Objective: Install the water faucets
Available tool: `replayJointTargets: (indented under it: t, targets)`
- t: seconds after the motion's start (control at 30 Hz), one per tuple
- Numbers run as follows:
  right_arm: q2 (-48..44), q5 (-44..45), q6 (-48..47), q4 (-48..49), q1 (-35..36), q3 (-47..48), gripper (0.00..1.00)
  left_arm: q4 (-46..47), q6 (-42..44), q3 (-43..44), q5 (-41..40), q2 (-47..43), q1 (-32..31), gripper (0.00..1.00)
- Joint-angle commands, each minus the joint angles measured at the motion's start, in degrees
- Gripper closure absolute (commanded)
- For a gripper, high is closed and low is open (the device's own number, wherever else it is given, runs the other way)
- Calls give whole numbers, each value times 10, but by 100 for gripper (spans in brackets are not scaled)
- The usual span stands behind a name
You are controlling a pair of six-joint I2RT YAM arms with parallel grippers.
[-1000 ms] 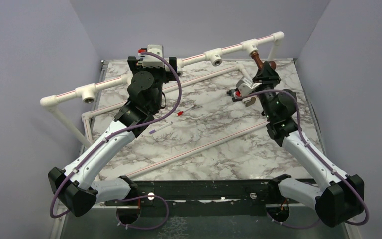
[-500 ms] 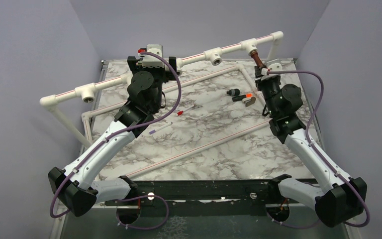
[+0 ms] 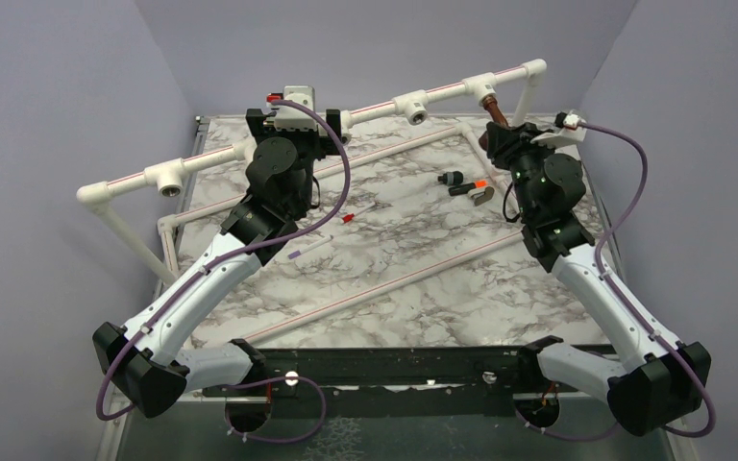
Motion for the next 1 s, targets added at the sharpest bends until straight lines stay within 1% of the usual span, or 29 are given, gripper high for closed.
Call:
replayJointTargets:
  t: [0.0, 0.13, 0.43, 0.6, 0.77, 0.83, 0.87, 0.93, 0.97]
  targets:
    - [-23, 21, 240, 70, 6, 28, 99, -70, 7, -23, 5, 16, -7, 1]
    - [-27, 39, 403, 26, 6, 29, 99, -71, 9, -23, 5, 15, -7, 1]
    - [-28, 36, 631, -42, 6, 32, 99, -70, 7, -23, 5, 11, -8, 1]
    - [-31, 40, 713, -91, 6, 34, 99, -70, 7, -23, 7, 10, -7, 1]
    - [-35, 39, 712, -107, 6, 44, 98, -69, 8, -23, 4, 9, -8, 1]
    - [-35, 41, 700, -119, 6, 49, 88, -70, 8, -23, 4, 9, -8, 1]
    - [-37, 42, 699, -126, 6, 48, 80, -69, 8, -23, 4, 8, -8, 1]
    - [-42, 47, 697, -137, 6, 43, 61, -70, 9, -23, 4, 9, -7, 1]
    - [-46, 49, 695, -138, 7, 40, 54, -69, 8, -23, 3, 9, -8, 1]
